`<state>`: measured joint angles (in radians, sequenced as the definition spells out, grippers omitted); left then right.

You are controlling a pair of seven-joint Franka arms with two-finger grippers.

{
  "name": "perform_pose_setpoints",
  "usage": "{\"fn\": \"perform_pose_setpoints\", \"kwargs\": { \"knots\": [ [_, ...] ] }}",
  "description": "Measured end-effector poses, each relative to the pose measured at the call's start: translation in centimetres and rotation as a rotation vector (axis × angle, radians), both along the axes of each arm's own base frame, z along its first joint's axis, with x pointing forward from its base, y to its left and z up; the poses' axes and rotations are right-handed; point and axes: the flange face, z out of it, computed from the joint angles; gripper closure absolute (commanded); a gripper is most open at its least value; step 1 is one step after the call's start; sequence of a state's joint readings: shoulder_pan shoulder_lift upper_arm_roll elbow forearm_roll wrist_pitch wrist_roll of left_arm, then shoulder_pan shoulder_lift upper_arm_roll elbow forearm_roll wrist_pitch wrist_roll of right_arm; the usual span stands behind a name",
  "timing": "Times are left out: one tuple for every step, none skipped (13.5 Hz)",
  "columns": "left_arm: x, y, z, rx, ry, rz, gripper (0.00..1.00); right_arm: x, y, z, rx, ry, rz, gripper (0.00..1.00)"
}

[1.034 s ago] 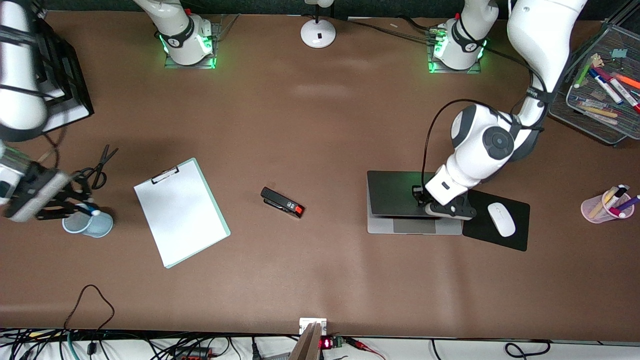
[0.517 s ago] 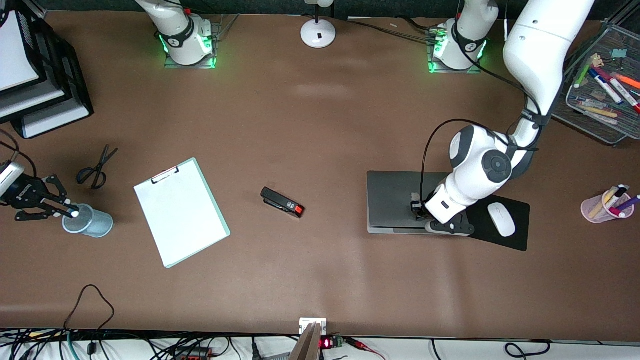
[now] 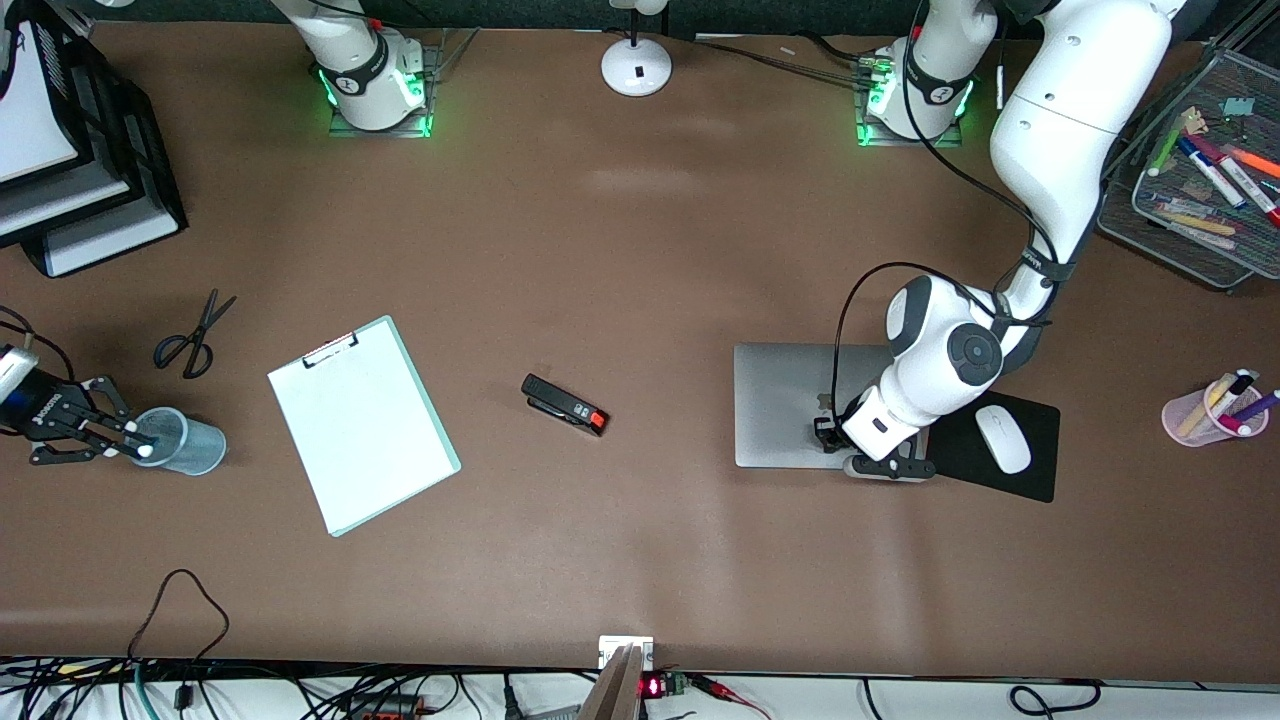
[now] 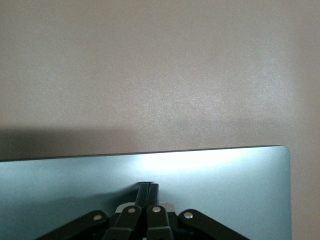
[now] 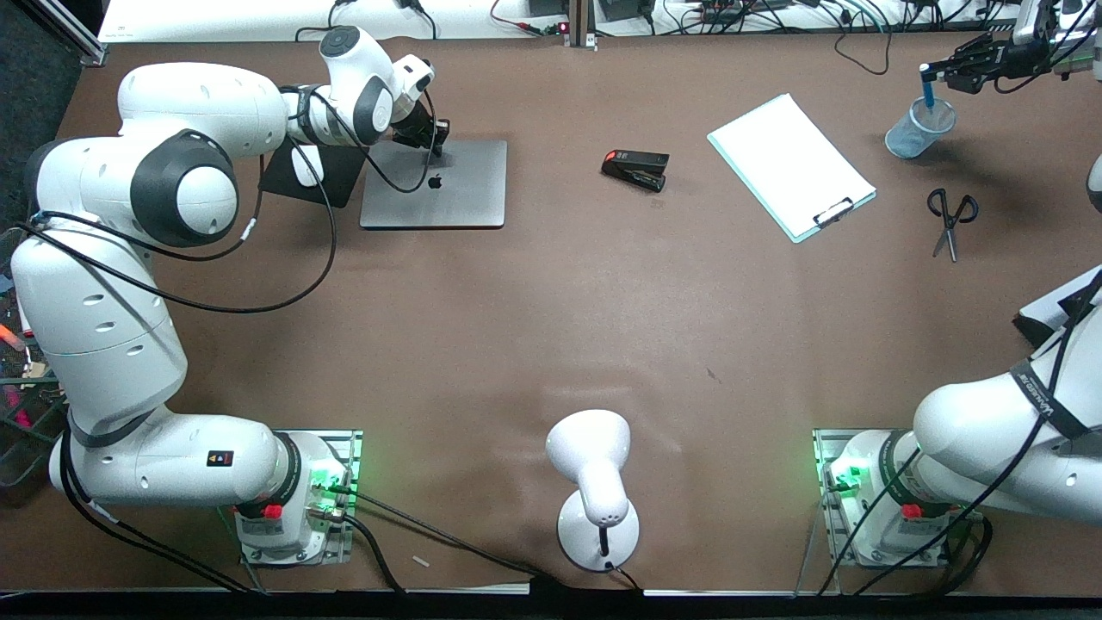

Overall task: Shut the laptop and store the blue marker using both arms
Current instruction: 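Drop the marker into the pen cup while the left gripper presses the lid shut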

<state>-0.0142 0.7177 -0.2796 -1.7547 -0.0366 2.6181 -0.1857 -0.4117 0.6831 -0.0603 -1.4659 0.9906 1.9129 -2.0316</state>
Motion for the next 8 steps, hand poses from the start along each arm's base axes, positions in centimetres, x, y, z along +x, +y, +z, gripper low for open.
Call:
{"fn": "perform_pose_setpoints", "kwargs": {
  "knots": [
    [0.1, 0.0, 0.1, 0.0, -0.002, 0.0, 1.0, -0.1, -0.1, -0.4, 0.011, 0.002, -0.004, 1.0],
    [0.1, 0.0, 0.1, 0.0, -0.002, 0.0, 1.0, -0.2, -0.3, -0.7, 0.02, 0.004, -0.008, 0.99],
    [0.1, 0.0, 0.1, 0.0, -0.002, 0.0, 1.0, -0.3, -0.6, -1.1, 0.026, 0.007, -0.013, 0.68],
    [0.1, 0.0, 0.1, 0.001, -0.002, -0.001, 1.0, -0.6, -1.1, -1.4, 0.03, 0.011, -0.02, 0.01],
    [0.1, 0.0, 0.1, 0.002, -0.003, -0.002, 1.0, -0.8, -1.5, -1.6, 0.034, 0.014, -0.027, 0.0],
    [0.1, 0.0, 0.1, 0.003, -0.003, -0.002, 1.0, -0.9, -1.7, -1.8, 0.039, 0.015, -0.032, 0.0],
    [0.1, 0.1, 0.1, 0.004, -0.004, -0.003, 1.0, -1.0, -1.9, -1.8, 0.04, 0.016, -0.038, 0.0],
    [0.2, 0.1, 0.2, 0.006, -0.008, -0.006, 1.0, -1.0, -2.0, -1.7, 0.046, 0.024, -0.048, 0.0]
  ]
}}
